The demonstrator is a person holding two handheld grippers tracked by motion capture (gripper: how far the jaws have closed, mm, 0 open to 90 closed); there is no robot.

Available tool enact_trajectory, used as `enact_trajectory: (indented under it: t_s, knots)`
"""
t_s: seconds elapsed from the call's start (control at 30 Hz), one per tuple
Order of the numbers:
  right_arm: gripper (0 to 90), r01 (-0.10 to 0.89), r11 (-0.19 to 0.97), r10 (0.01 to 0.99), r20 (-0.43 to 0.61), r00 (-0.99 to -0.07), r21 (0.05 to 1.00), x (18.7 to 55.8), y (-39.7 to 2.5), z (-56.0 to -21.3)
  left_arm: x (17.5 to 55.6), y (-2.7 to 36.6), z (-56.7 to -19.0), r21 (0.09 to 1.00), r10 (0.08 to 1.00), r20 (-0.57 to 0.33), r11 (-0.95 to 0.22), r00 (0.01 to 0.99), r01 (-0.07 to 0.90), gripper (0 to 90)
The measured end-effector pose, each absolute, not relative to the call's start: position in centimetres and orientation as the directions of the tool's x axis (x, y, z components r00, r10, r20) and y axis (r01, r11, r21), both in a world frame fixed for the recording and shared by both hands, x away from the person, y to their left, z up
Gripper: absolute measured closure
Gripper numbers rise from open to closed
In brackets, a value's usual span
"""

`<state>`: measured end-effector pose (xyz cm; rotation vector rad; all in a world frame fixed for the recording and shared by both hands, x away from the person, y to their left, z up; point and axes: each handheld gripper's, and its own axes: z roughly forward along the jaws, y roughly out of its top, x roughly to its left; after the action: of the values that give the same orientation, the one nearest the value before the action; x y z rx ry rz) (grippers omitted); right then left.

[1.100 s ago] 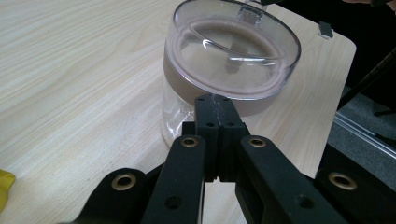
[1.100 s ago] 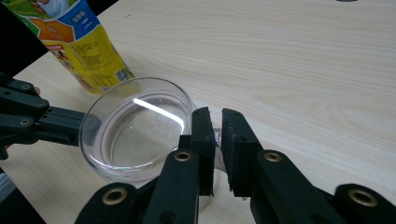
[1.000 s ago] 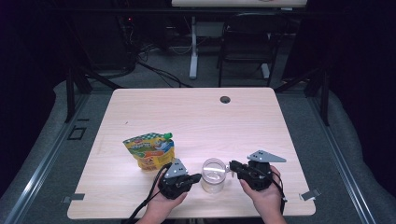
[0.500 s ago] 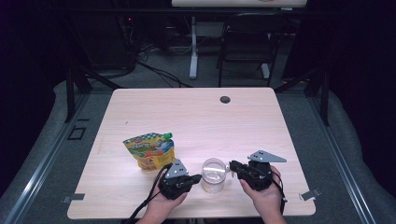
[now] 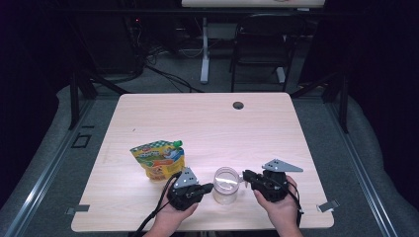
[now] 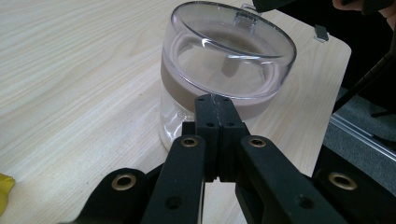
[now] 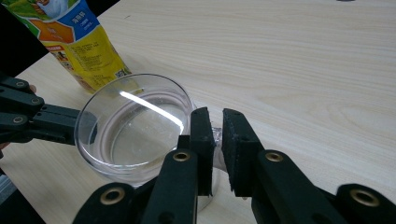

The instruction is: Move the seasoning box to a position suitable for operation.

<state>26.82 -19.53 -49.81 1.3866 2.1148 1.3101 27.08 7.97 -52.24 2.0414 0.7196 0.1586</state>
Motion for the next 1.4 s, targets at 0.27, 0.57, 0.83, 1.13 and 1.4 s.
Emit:
enact_trajectory:
  t_s: [0.27, 0.57, 0.83, 1.13, 1.4]
  knots:
    - [81.0, 0.572, 0.129, 0.837, 0.221, -0.501, 0.810, 26.7, -19.6, -49.8, 27.2, 7.8, -52.0, 0.820, 0.543, -0.163, -0.390, 0.824, 0.419, 90.0]
    - [75.3, 0.548, 0.150, 0.832, 0.194, -0.519, 0.823, 25.9, -19.8, -49.7, 27.3, 7.7, -51.3, 0.829, 0.532, -0.156, -0.388, 0.832, 0.403, 90.0]
    - [69.2, 0.521, 0.192, 0.824, 0.151, -0.546, 0.832, 24.8, -19.6, -49.7, 27.5, 7.3, -50.9, 0.837, 0.517, -0.152, -0.386, 0.842, 0.388, 90.0]
    - [59.0, 0.505, 0.237, 0.808, 0.120, -0.576, 0.830, 24.1, -19.6, -49.9, 27.7, 7.1, -50.3, 0.844, 0.508, -0.156, -0.378, 0.847, 0.382, 90.0]
    - [52.6, 0.478, 0.310, 0.796, 0.051, -0.603, 0.822, 23.2, -19.0, -50.4, 27.9, 6.7, -50.1, 0.844, 0.500, -0.152, -0.383, 0.853, 0.375, 90.0]
